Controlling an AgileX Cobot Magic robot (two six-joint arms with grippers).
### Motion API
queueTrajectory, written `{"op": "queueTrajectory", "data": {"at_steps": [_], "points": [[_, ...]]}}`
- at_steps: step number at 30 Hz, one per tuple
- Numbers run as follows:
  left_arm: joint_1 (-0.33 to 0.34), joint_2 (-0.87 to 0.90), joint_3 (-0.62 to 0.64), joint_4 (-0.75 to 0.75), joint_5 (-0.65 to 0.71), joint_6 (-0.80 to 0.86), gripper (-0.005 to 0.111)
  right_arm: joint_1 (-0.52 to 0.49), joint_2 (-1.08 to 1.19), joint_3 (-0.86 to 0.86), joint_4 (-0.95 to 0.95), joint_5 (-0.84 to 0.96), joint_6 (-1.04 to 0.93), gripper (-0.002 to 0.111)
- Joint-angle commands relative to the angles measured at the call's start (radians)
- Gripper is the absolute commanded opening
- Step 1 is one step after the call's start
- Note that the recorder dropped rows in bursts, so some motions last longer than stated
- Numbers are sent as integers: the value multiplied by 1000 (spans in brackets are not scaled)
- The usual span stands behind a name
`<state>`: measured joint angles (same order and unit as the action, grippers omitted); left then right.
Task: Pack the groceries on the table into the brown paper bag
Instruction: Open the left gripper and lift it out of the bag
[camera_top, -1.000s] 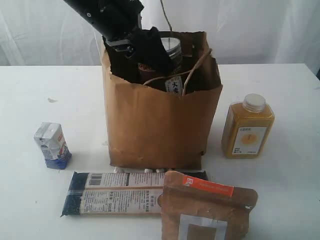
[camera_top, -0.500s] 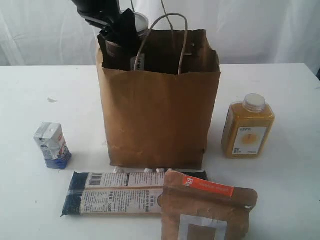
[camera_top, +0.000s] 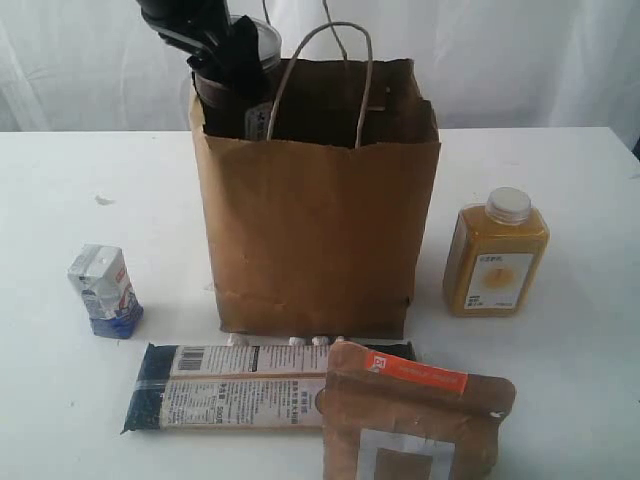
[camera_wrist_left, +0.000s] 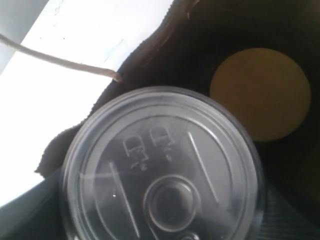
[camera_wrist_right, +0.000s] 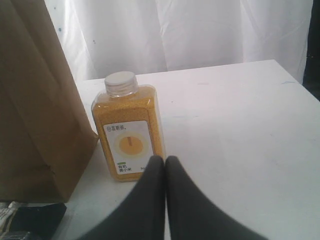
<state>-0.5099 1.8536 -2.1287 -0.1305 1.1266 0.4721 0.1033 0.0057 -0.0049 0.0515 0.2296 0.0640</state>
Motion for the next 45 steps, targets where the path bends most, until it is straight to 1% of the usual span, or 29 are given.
{"op": "queueTrajectory", "data": {"at_steps": [1, 4, 13, 17, 21, 25, 29, 32, 40, 42, 45], "points": [[-2, -11, -13, -29, -10, -13, 0, -5, -6, 5, 1, -8, 1, 0], [-2, -11, -13, -70, -4, -13, 0, -5, -6, 5, 1, -8, 1, 0], [-2, -11, -13, -327, 0, 22, 0, -5, -6, 5, 3, -8, 1, 0], [-2, -9, -13, -400, 7, 58, 0, -5, -6, 5, 3, -8, 1, 0], [-2, -5, -10, -415, 19, 58, 0, -5, -6, 5, 3, -8, 1, 0], [-2, 9, 35, -423, 27, 58, 0, -5, -6, 5, 3, -8, 1, 0], [-2, 25, 83, -505, 21, 113, 0, -5, -6, 5, 3, -8, 1, 0], [-2, 33, 91, -548, 16, 136, 0, -5, -6, 5, 3, -8, 1, 0], [-4, 35, 91, -546, 24, 138, 0, -5, -6, 5, 0, -8, 1, 0], [-14, 42, 91, -541, 21, 138, 0, -5, -6, 5, 0, -8, 1, 0], [-48, 61, 91, -539, 10, 138, 0, -5, -6, 5, 0, -8, 1, 0]]}}
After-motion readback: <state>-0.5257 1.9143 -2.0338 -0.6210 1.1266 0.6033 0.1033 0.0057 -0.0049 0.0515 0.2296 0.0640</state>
